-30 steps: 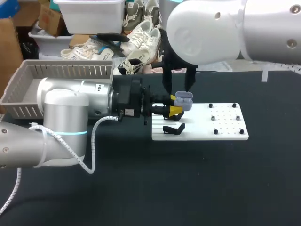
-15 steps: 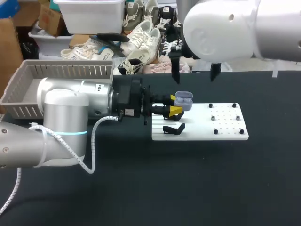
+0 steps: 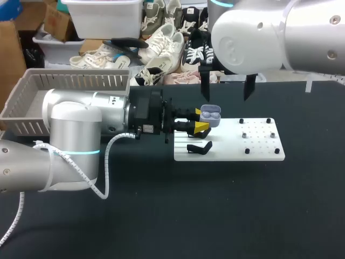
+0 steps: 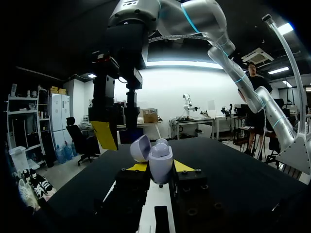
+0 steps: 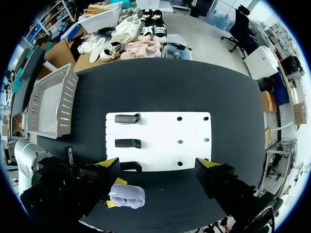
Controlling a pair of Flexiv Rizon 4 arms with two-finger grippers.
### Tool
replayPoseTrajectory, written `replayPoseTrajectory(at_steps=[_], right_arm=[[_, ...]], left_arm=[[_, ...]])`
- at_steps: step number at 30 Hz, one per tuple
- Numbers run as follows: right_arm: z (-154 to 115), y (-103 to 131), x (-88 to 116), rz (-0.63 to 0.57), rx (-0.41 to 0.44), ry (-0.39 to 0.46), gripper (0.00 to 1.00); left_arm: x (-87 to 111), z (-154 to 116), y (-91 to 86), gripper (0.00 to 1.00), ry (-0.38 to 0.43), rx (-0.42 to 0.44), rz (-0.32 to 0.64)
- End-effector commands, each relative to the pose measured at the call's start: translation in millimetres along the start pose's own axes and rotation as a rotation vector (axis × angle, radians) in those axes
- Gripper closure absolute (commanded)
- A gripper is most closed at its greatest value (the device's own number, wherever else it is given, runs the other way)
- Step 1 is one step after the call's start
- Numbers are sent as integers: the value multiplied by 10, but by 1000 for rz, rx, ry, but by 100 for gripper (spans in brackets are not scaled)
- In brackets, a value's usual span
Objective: Pick up each earbud case from the left stands, insert the matching earbuds, close the lid, and place the case in the box.
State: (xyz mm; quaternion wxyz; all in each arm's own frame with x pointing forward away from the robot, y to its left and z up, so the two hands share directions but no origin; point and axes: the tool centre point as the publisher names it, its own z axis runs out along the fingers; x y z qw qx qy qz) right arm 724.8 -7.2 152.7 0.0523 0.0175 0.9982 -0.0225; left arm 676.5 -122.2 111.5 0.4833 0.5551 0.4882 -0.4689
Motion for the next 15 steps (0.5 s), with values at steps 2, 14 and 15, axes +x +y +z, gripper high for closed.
replayPoseTrajectory(at_steps=[2,14,15], right_arm=[[13,-25,93,3,-3,-3,0],[-101,-127,375,18,-10,-4,0],[-106,-127,402,14,-13,-2,0]], left_arm=[[3,-2,-3,100,-1,-1,1],[3,-2,-3,100,-1,-1,1],[3,-2,-3,100,-1,-1,1]])
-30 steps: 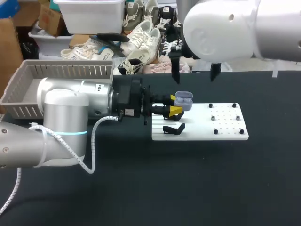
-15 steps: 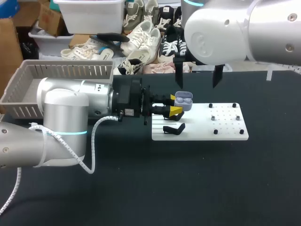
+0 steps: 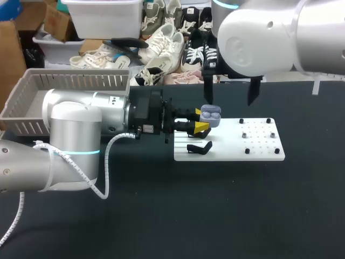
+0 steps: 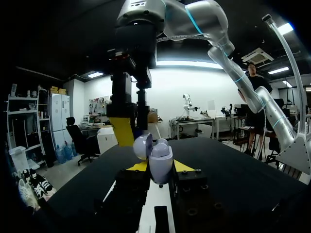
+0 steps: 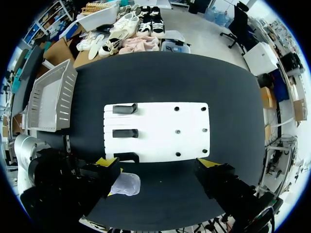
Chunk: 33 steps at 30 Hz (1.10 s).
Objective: Pick up each earbud case from the left stands, insert the matching earbuds, close the lid, and place the case in the box.
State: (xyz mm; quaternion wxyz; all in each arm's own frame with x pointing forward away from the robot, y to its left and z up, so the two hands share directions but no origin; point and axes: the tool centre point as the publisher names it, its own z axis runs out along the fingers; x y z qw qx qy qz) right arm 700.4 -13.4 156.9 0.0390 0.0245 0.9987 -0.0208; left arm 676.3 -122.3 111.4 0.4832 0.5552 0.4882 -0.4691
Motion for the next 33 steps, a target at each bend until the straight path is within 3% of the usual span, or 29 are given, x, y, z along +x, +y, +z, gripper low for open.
replayPoseTrajectory(at_steps=[1,6,15,24,33], right_arm=[[-39,-55,185,-2,-15,-27,0],[-63,-70,212,18,-10,-57,0],[-462,-340,260,83,-20,-248,0],[-768,-512,627,-76,-151,-324,0],[-803,-742,612,-252,-241,-323,0]], left_arm=[[2,-4,0,100,-1,-1,1],[2,-4,0,100,-1,-1,1],[2,-4,0,100,-1,-1,1],[2,-4,0,100,-1,-1,1],[2,-4,0,100,-1,-1,1]])
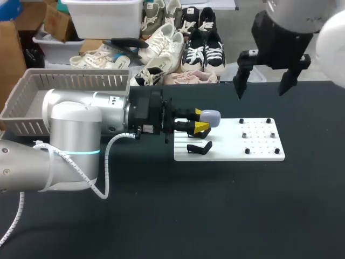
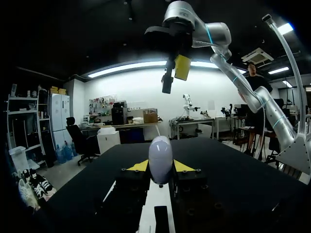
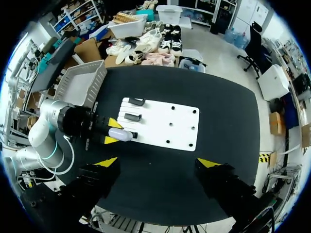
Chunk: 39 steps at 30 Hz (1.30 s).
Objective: Pick up each earbud case from the left stands, insert the matching earbuds, close the lid, and place the case in the box.
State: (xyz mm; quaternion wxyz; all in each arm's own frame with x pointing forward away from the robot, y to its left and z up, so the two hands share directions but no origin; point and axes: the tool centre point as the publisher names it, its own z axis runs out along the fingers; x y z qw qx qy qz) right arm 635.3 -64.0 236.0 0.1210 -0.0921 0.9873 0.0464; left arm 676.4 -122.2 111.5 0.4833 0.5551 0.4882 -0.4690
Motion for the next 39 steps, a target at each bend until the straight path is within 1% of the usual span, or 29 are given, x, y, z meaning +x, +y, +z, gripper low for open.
replayPoseTrajectory(at_steps=[1,7,10,13,17,19,21,24,29,33,35,37,39], right_arm=[[-25,-188,85,-45,-80,-162,0],[34,-421,54,-86,-94,-144,0],[98,-518,35,-98,-48,-123,0],[151,-593,52,-113,-27,-103,0],[151,-593,52,-113,-27,-103,0],[151,-593,52,-113,-27,-103,0],[151,-593,52,-113,-27,-103,0],[151,-593,52,-113,-27,-103,0],[151,-593,52,-113,-27,-103,0],[151,-593,52,-113,-27,-103,0],[151,-593,52,-113,-27,-103,0],[151,-593,52,-113,-27,-103,0],[151,-593,52,-113,-27,-103,0]], left_arm=[[3,-2,-2,100,-1,-1,1],[3,-2,-2,100,-1,-1,1],[3,-2,-2,100,-1,-1,1],[3,-2,-2,100,-1,-1,1],[3,-2,-2,100,-1,-1,1],[-41,15,-41,100,-9,-6,-2],[-93,6,-85,100,1,-29,2],[-165,-80,-148,100,11,-80,-1],[-211,-387,-195,100,42,-207,-4],[-204,-622,-181,100,74,-306,-4],[-212,-716,-171,100,71,-344,-6],[-208,-813,-140,100,97,-385,-3],[-210,-901,-89,100,101,-421,-2]])
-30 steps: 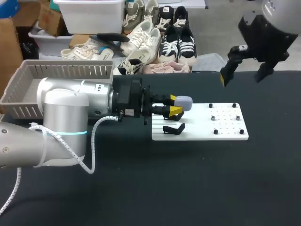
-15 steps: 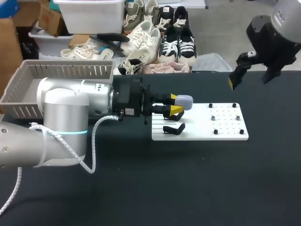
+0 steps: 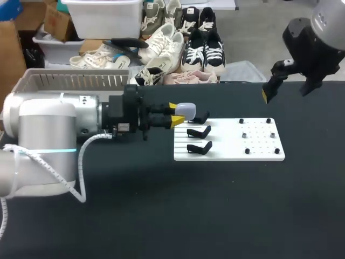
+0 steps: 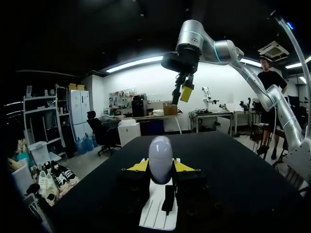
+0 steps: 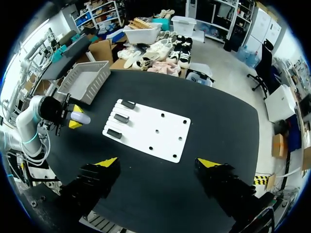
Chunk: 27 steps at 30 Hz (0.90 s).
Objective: Pick up each earbud case from the left stands, insert the matching earbuds, close the lid, and place the case in the box.
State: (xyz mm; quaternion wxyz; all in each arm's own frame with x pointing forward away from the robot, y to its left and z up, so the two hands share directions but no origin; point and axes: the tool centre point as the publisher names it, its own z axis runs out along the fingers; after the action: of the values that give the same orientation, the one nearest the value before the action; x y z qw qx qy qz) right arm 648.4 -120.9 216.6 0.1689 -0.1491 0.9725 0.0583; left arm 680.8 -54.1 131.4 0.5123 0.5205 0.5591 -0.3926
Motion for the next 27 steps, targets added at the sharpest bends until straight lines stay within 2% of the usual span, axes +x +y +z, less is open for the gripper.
replayPoseTrajectory(at_steps=[1,9,12,17,20,27], right_arm=[[-4,6,31,3,4,-7,0],[-4,6,31,3,4,-7,0],[-4,6,31,3,4,-7,0],[-4,6,31,3,4,-7,0],[-4,6,31,3,4,-7,0],[-4,6,31,3,4,-7,0]], left_arm=[[-47,-270,-20,100,17,-240,-2],[2,-617,379,100,75,-403,-22],[30,-753,563,100,143,-457,-22],[64,-955,824,100,211,-547,-52],[180,-1174,1061,100,261,-592,-75],[415,-1617,1368,100,345,-690,-144]])
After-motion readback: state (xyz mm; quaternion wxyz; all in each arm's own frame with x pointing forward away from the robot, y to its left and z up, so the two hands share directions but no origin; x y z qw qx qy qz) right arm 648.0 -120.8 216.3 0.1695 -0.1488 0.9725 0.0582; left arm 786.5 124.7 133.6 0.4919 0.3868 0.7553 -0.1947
